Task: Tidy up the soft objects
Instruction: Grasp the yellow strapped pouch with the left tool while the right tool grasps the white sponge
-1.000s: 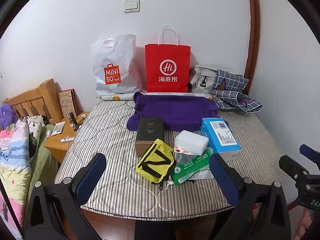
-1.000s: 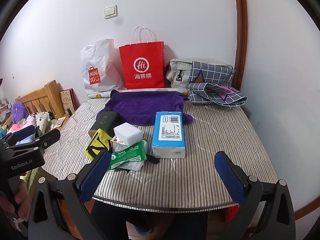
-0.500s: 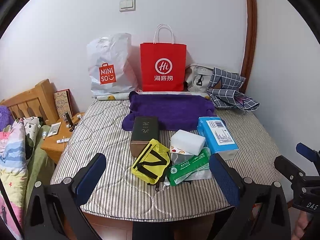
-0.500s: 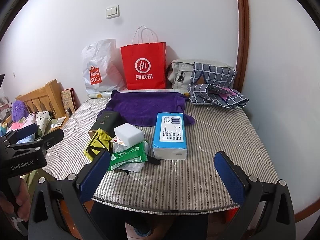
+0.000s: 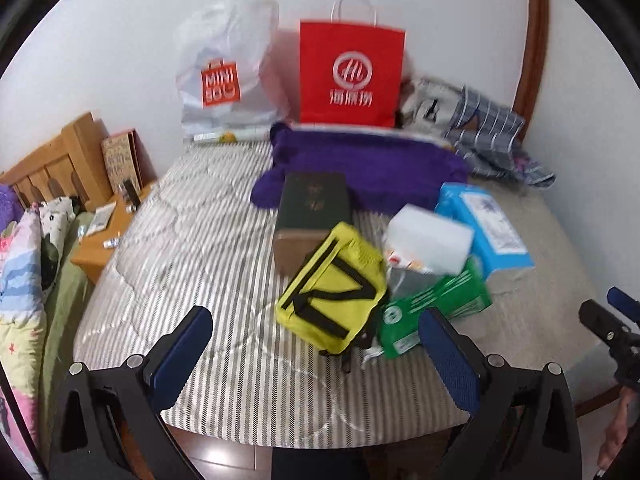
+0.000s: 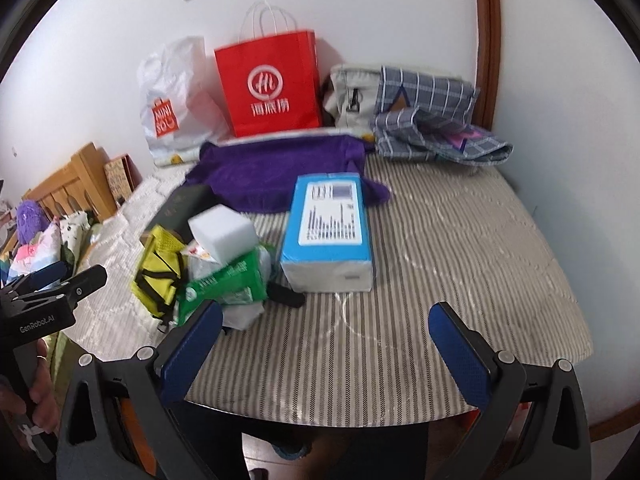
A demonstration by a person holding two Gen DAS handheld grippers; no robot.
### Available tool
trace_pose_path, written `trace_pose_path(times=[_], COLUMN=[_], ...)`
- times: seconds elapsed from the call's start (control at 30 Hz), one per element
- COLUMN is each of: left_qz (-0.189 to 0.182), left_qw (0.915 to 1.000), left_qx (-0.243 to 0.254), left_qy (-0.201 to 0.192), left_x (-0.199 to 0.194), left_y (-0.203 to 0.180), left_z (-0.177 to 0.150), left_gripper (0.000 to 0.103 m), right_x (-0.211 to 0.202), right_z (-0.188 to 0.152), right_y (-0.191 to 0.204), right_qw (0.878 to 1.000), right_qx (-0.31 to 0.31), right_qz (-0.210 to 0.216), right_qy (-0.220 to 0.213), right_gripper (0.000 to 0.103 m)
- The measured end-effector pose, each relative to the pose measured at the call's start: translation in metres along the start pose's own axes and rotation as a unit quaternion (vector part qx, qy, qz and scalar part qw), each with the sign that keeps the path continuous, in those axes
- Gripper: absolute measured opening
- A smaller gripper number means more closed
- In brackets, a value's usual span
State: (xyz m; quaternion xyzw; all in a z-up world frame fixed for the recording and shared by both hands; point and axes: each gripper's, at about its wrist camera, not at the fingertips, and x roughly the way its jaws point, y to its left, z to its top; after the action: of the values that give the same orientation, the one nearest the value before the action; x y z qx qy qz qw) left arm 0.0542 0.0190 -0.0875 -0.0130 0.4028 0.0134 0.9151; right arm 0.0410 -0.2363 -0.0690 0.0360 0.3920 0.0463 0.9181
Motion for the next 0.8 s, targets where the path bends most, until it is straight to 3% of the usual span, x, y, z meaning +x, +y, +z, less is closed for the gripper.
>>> trace_pose_path(times=[0.33,0.67,0.8], left_qz=[0.003,-0.019,-0.044], left_qw=[0.9975,0.9969,0.9974], left_qx=[0.054,0.047,0.030], left_qy=[0.044,0.061,0.048], left_x=[0.062,0.107,0.107], left_y=[-0.011,-0.012,-0.005], left_z=[-0.010,-0.009,-0.007], left_gripper=[0.103,0.103,0.089], right_x=[0.046,0.073,0.079], right_z=[-0.009,-0.011,-0.010], right_y=[-0.004,-0.003,-0.003], right_qw=[0.999,0.998,0.998], right_qx=[0.003,-0.005,-0.001], right_qz=[0.017,0.018,0.023], right_qy=[0.041,0.059,0.063], right_gripper=[0.101,0.101,0.101])
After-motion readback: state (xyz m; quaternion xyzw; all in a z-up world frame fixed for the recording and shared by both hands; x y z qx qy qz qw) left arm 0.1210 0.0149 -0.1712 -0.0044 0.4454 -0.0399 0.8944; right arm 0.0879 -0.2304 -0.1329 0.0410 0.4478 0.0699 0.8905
